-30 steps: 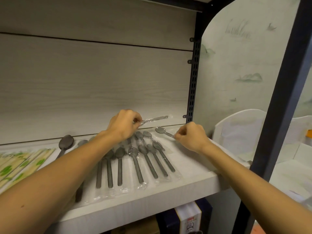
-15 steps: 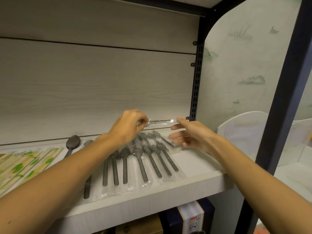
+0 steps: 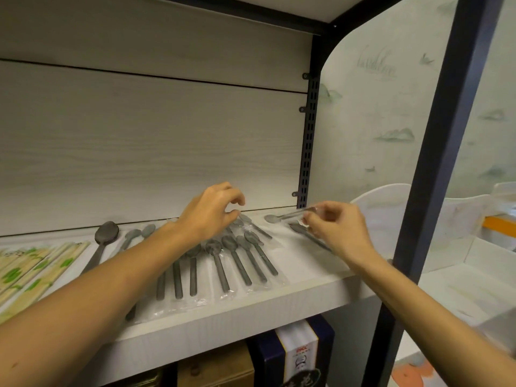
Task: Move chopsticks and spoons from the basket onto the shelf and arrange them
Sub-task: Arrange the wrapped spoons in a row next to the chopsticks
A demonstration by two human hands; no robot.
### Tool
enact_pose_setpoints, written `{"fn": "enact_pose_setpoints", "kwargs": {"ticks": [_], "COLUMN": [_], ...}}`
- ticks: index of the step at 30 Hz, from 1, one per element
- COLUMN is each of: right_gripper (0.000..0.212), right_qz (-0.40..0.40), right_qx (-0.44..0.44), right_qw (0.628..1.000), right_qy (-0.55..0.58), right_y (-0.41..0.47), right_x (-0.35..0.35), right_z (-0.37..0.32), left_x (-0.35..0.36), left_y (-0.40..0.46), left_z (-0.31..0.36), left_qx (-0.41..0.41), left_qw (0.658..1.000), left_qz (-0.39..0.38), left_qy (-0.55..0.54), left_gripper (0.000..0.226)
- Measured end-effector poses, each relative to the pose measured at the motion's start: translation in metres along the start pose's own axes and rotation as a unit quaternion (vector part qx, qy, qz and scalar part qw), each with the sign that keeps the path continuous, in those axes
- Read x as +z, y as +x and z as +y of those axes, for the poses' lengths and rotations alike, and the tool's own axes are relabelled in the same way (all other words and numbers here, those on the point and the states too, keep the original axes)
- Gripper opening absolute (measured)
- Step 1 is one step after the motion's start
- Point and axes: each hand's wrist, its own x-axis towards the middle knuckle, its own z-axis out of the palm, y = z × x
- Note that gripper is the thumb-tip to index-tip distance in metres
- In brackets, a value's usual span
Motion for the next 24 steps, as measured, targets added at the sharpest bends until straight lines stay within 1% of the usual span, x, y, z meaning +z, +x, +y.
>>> {"fn": "enact_pose_setpoints", "kwargs": {"ticks": [1, 2, 4, 6, 7, 9, 11, 13, 17, 20, 22, 24], "right_gripper": [0.005, 0.008, 0.019, 0.04, 0.05, 0.057, 0.055, 0.045, 0.039, 0.025, 0.017, 0.016], "right_qz": [0.001, -0.009, -0.072, -0.163, -0.19, -0.196, -0.179, -0.173, -0.196, -0.224, -0.213, -0.197], "right_qx": [-0.046, -0.087, -0.137, -0.139, -0.133, -0.133, -0.147, -0.147, -0.118, -0.098, -0.093, -0.086], "right_qw": [0.996, 0.987, 0.967, 0.948, 0.944, 0.944, 0.948, 0.949, 0.941, 0.937, 0.945, 0.953], "right_qy": [-0.074, -0.134, -0.204, -0.235, -0.236, -0.23, -0.219, -0.22, -0.249, -0.248, -0.231, -0.213], "right_y": [-0.009, -0.017, -0.03, -0.04, -0.043, -0.045, -0.042, -0.035, -0.021, -0.015, -0.014, -0.015], "right_x": [-0.003, -0.006, -0.008, -0.01, -0.011, -0.013, -0.012, -0.006, 0.01, 0.015, 0.016, 0.016], "right_z": [0.002, 0.003, 0.005, 0.007, 0.009, 0.012, 0.013, 0.013, 0.01, 0.009, 0.013, 0.016], "left_x": [0.0, 0.001, 0.002, 0.004, 0.005, 0.009, 0.012, 0.016, 0.021, 0.027, 0.031, 0.033], "left_y": [-0.001, -0.001, -0.001, -0.001, -0.001, -0.001, -0.001, 0.0, 0.004, 0.006, 0.006, 0.006], "left_z": [-0.001, -0.001, 0.001, 0.004, 0.006, 0.009, 0.012, 0.014, 0.015, 0.012, 0.012, 0.014], "left_qx": [-0.006, -0.013, -0.025, -0.032, -0.033, -0.032, -0.034, -0.039, -0.058, -0.081, -0.088, -0.086], "left_qw": [1.0, 1.0, 0.999, 0.998, 0.998, 0.998, 0.998, 0.997, 0.995, 0.986, 0.978, 0.973], "left_qz": [-0.007, -0.015, -0.033, -0.047, -0.049, -0.052, -0.053, -0.058, -0.075, -0.145, -0.189, -0.213], "left_qy": [0.005, 0.011, 0.017, 0.019, 0.019, 0.016, 0.011, 0.013, 0.015, -0.012, -0.027, -0.018], "left_gripper": [0.019, 0.02, 0.02, 0.021, 0.021, 0.021, 0.02, 0.019, 0.02, 0.026, 0.029, 0.032]}}
